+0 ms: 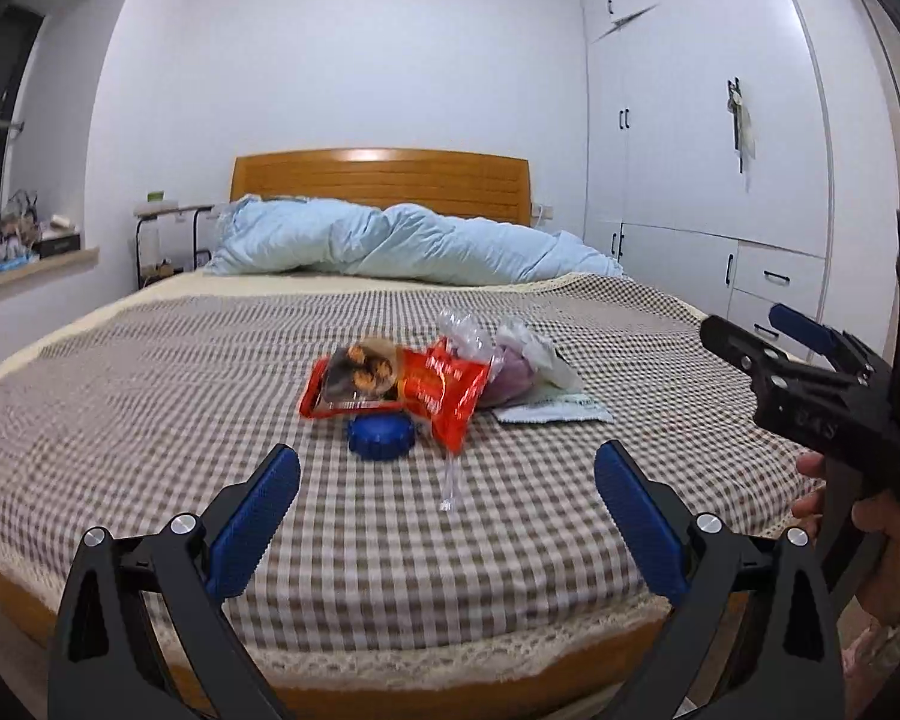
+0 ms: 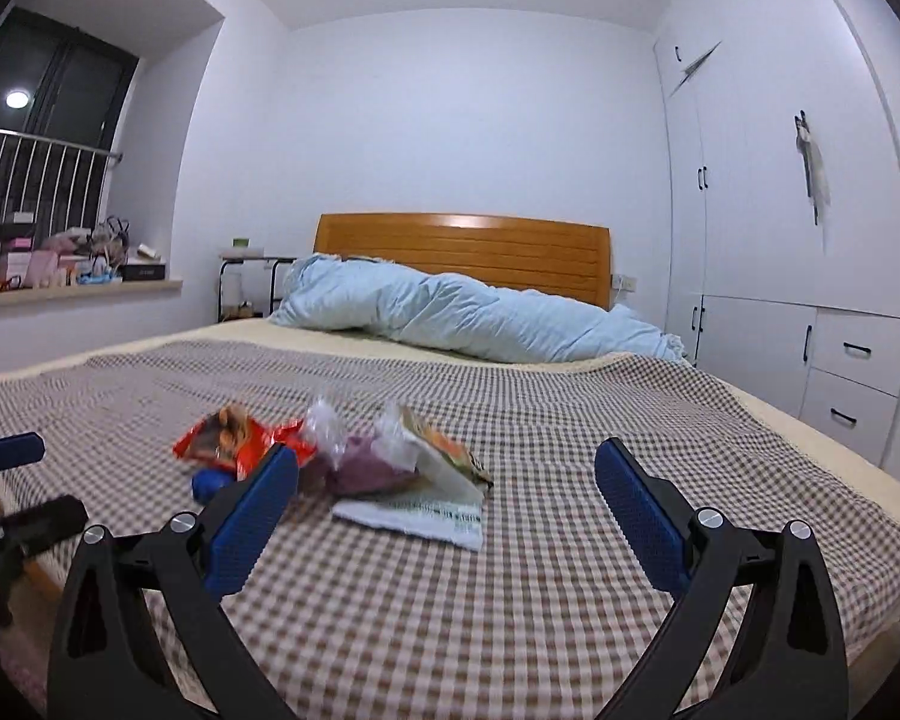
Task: Collect trash
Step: 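Move both open grippers over the bed toward the remaining trash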
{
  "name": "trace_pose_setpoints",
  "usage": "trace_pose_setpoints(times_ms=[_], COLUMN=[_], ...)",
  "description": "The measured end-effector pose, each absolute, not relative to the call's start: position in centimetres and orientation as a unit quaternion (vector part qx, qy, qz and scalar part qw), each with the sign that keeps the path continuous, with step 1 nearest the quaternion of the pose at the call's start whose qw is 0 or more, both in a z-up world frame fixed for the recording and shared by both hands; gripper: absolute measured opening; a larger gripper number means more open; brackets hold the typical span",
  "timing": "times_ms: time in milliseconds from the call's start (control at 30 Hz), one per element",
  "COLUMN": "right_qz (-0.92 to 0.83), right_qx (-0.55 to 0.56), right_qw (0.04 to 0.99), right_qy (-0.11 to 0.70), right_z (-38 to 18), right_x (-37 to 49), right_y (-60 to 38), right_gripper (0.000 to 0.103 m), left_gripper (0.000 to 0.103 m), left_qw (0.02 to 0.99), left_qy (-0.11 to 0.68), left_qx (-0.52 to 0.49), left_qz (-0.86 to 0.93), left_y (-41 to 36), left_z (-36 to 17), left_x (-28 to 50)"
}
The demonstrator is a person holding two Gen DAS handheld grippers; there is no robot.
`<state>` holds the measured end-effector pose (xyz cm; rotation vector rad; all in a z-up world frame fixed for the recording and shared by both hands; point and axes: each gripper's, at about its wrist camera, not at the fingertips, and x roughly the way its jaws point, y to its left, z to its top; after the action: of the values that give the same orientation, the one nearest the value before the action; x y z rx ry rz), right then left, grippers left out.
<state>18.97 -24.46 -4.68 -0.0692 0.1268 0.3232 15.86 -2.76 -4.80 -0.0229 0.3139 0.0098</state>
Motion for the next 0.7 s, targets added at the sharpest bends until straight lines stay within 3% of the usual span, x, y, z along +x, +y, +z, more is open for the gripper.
trace_pose_setpoints(times_ms=[700], right_qz=[0.108], right_qx=[0.013], right_qw=[0.994], right_qy=[0.004], right_z=[-2.0], right_x=[23.9], right_y=[-25.0], right_gripper=[0.095], left_gripper=[0.095], left_qw=[0.991], left_qy=[0.116], left_qx=[-0.063], left_qz=[0.014], left_y=[-1.5], left_z=[-0.7], left_x=[23.5])
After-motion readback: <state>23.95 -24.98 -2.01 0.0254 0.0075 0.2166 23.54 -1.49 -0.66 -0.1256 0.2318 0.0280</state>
